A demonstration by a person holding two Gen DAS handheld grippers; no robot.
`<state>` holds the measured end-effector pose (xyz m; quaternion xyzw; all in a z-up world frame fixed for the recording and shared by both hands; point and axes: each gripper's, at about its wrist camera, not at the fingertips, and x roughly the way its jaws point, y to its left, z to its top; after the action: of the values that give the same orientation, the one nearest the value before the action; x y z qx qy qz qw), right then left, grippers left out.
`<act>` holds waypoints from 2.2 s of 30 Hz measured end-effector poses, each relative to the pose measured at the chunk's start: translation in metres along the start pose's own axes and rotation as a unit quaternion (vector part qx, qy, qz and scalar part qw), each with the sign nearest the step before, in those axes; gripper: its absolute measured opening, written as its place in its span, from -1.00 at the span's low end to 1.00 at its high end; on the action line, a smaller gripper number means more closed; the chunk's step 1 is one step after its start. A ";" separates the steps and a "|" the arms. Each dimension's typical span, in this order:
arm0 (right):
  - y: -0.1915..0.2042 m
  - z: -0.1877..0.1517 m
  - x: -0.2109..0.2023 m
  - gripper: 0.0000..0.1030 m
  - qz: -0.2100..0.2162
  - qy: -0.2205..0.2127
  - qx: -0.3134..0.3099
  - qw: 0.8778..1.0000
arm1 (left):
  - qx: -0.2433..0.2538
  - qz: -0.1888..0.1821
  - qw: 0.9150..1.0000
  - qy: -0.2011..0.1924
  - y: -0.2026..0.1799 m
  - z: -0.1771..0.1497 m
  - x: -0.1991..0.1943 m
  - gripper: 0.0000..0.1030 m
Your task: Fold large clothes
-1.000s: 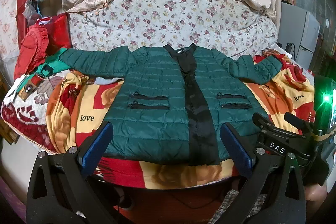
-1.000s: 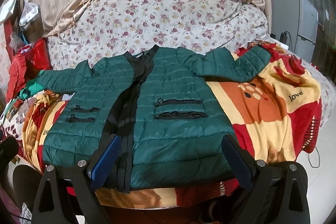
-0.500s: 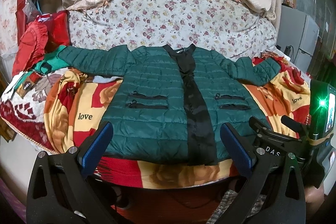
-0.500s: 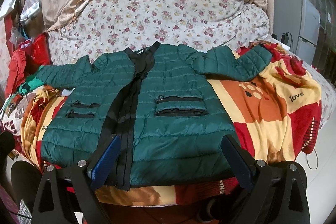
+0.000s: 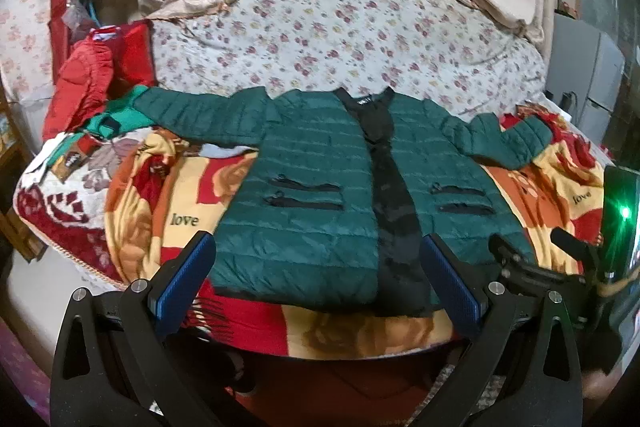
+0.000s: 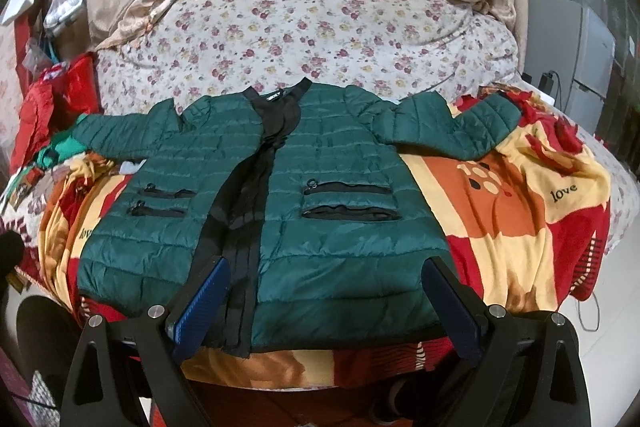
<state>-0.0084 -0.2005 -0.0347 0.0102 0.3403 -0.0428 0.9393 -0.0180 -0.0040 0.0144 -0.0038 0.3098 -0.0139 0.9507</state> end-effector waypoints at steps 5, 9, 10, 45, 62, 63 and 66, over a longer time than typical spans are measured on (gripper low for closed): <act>0.012 -0.002 -0.004 0.85 -0.004 -0.006 -0.025 1.000 | -0.012 0.032 0.999 0.005 0.011 0.003 0.003 0.99; 0.014 -0.003 -0.003 0.85 -0.005 -0.002 -0.027 1.000 | -0.015 0.048 0.999 0.012 0.017 0.002 0.007 0.99; 0.015 -0.003 -0.002 0.85 -0.005 -0.001 -0.027 1.000 | -0.014 0.050 0.999 0.014 0.017 0.002 0.008 0.99; 0.012 -0.005 0.010 0.85 -0.004 0.025 -0.017 1.000 | 0.001 0.030 0.996 0.085 0.013 -0.003 0.038 0.99; 0.012 -0.006 0.012 0.85 -0.003 0.027 -0.016 0.999 | 0.002 0.023 0.996 0.085 0.010 -0.010 0.036 0.99; 0.012 -0.007 0.012 0.85 -0.003 0.027 -0.016 0.999 | 0.002 0.023 0.996 0.085 0.010 -0.010 0.036 0.99; 0.013 -0.008 0.012 0.85 -0.002 0.028 -0.016 0.999 | 0.001 0.023 0.996 0.087 0.010 -0.011 0.035 0.99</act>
<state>-0.0029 -0.1885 -0.0489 -0.0043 0.3668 -0.0394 0.9294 0.0041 0.0046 -0.0155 0.0055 0.3910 0.0069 0.9203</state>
